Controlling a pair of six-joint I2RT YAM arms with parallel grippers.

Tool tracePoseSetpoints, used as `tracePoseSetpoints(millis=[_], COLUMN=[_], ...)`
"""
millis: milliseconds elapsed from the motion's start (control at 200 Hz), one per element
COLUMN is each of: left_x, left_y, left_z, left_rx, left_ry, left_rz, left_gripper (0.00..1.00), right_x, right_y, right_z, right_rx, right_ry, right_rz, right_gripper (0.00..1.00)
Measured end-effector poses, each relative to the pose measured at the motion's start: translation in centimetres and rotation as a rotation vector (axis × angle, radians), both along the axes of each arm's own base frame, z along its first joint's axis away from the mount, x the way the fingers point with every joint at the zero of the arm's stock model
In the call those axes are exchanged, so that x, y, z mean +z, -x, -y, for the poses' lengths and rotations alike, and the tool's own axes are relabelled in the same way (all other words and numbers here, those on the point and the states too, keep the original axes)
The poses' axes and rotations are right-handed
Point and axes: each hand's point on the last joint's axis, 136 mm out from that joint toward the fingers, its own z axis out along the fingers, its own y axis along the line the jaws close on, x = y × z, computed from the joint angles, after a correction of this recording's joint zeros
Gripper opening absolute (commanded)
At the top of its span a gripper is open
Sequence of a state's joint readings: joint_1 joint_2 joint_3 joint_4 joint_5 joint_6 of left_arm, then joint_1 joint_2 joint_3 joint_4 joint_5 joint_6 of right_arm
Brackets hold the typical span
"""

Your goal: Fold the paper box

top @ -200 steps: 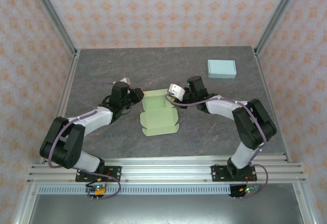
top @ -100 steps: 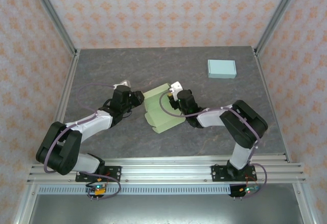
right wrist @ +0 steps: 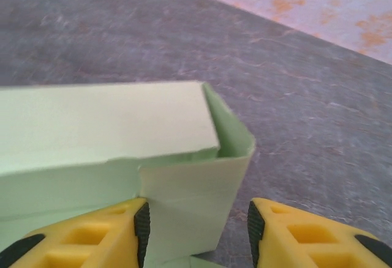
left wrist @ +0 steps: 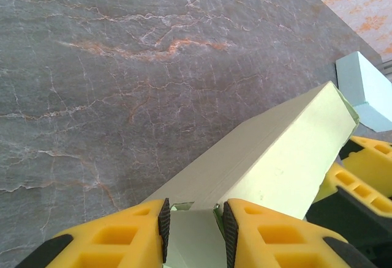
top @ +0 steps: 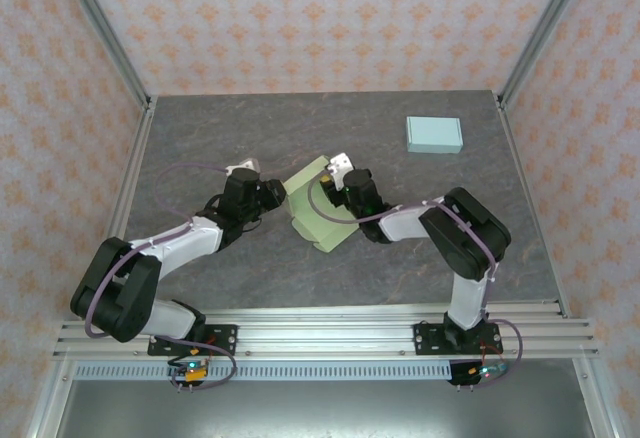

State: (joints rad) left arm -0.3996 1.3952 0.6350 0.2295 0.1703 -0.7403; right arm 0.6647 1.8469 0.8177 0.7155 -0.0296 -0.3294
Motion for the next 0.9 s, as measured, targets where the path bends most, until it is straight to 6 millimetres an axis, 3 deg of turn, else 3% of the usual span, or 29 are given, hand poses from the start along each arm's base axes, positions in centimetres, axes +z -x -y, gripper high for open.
tracePoseSetpoints(millis=[110,160,280,425,551,776,901], left_x=[0.0,0.1,0.1,0.0,0.0,0.1,0.1], left_y=[-0.3,-0.5,-0.9,-1.2,-1.4,-1.5,-1.5], left_z=[0.1,0.2,0.4,0.6,0.7,0.8,0.8], left_rx=[-0.001,-0.004,-0.005,-0.008,-0.01,-0.011,-0.011], left_ry=[-0.002,-0.004,-0.006,-0.005,-0.004,-0.003,-0.003], left_rz=[-0.001,0.001,0.0,-0.003,-0.004,-0.004,-0.004], left_gripper=[0.31,0.31,0.31,0.31,0.31,0.31,0.31], right_x=[-0.7,-0.2,1.9,3.5,2.8,-0.7,-1.4], right_y=[1.0,1.6,3.1,2.2,1.1,-1.6,-2.3], right_z=[0.2,0.4,2.4,6.2,8.4,6.1,4.2], right_rx=[0.145,0.221,0.385,0.435,0.422,0.485,0.541], right_ry=[0.085,0.103,0.174,0.235,0.26,0.259,0.278], right_rz=[-0.037,-0.048,-0.043,-0.044,-0.063,-0.126,-0.12], right_gripper=[0.54,0.63,0.65,0.67,0.66,0.61,0.53])
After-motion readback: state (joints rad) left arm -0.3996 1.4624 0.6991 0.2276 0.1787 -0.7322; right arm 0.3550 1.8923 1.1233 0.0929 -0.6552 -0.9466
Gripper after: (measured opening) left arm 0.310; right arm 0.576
